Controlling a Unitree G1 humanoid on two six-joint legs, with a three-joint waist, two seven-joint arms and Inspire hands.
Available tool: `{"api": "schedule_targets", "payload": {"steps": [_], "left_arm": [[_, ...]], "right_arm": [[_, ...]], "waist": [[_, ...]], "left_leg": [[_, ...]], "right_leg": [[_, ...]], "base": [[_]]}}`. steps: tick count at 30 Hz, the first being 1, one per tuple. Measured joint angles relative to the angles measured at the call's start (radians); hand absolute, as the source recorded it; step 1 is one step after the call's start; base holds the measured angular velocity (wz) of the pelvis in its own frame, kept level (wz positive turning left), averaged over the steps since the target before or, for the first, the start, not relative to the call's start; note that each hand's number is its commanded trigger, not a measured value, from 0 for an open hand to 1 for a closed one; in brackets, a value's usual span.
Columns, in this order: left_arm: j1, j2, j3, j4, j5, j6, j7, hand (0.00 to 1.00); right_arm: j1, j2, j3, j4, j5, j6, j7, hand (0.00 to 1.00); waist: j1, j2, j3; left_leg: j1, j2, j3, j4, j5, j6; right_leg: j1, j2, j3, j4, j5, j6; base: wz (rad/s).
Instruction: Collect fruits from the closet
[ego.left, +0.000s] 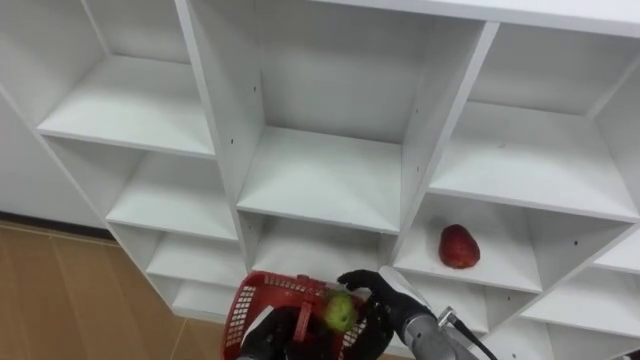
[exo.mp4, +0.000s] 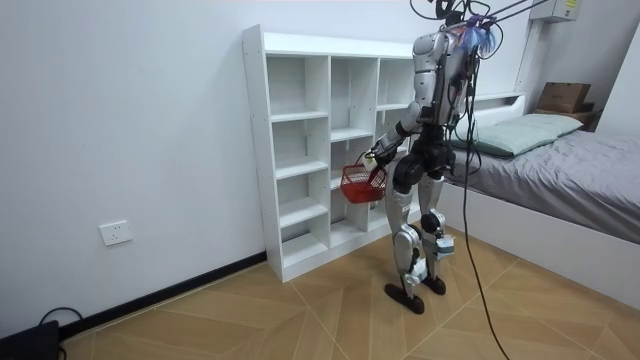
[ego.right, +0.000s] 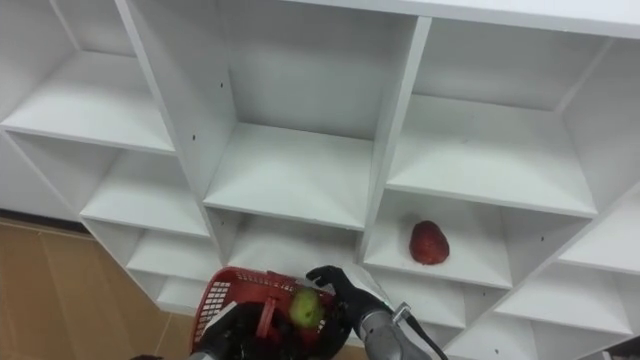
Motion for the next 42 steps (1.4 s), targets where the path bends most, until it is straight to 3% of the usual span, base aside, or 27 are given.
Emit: {"api": "schedule_targets", "payload": {"steps": [24, 36, 42], "left_arm": [[0.004, -0.001, 0.0, 0.009, 0.0, 0.0, -0.008, 1.0], [0.004, 0.001, 0.002, 0.01, -0.001, -0.004, 0.001, 1.0], [0.01, 0.026, 0.014, 0.009, -0.002, -0.008, 0.002, 1.0]], "right_arm": [[-0.009, 0.0, 0.0, 0.0, -0.009, -0.009, 0.0, 0.0], [-0.01, -0.007, -0.001, 0.001, 0.011, -0.048, -0.04, 0.0], [-0.005, -0.033, -0.014, -0.072, 0.074, -0.058, -0.062, 0.0]], "waist": [[-0.002, 0.001, 0.0006], [-0.005, 0.004, 0.0035], [-0.011, 0.006, 0.0027]], "left_leg": [[-0.001, 0.0, -0.002, 0.005, 0.0, 0.0], [-0.01, -0.002, -0.013, 0.009, 0.0, 0.0], [-0.016, -0.004, -0.027, 0.013, 0.0, 0.0]], "right_leg": [[0.003, -0.001, -0.004, 0.0, 0.0, 0.0], [0.002, -0.002, -0.019, 0.0, 0.0, 0.0], [0.002, -0.002, -0.03, -0.003, 0.0, 0.0]], "base": [[0.0], [0.03], [0.06]]}}
